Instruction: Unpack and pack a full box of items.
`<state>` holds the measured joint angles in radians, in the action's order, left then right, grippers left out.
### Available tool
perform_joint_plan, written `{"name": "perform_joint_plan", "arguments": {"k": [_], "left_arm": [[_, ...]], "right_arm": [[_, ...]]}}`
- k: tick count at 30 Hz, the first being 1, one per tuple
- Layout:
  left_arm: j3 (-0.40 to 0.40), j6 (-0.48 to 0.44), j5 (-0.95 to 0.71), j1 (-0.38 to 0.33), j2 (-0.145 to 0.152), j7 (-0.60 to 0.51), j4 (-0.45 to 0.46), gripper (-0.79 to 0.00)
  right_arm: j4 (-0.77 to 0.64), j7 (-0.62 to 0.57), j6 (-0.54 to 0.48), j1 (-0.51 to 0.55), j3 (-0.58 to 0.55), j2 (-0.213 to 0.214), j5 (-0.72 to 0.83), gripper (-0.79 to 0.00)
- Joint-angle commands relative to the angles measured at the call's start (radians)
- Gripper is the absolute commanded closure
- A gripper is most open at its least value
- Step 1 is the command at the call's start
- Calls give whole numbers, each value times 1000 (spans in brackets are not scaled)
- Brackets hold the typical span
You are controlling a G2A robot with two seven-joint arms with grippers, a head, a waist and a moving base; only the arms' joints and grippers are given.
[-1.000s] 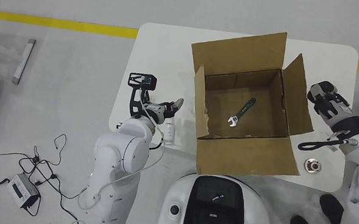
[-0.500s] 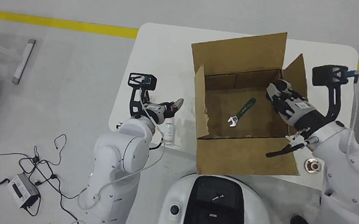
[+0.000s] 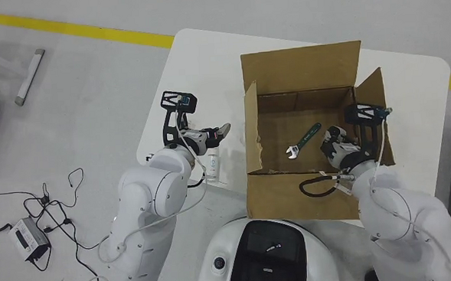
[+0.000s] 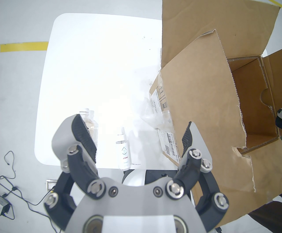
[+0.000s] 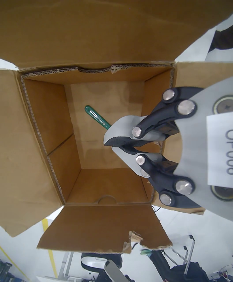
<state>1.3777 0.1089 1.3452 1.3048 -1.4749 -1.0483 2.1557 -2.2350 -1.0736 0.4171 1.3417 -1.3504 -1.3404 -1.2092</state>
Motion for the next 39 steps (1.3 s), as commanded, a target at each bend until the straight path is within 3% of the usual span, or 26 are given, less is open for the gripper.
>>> {"name": "perform_joint_plan", "arguments": {"k": [1,14,27,39], "left_arm": [[0,0,0,0,0,0,0,-785],[0,0,0,0,0,0,0,-785],[0,0,0,0,0,0,0,-785],[0,0,0,0,0,0,0,-785]], "right_arm": [[0,1,-1,-1,0,0,0,0],[34,44,23,-16,13,-6,34,0],[371,-135,194,-313,195,-42,-123,0],[585,-98,231,-360,203,-85,-159,0]]}}
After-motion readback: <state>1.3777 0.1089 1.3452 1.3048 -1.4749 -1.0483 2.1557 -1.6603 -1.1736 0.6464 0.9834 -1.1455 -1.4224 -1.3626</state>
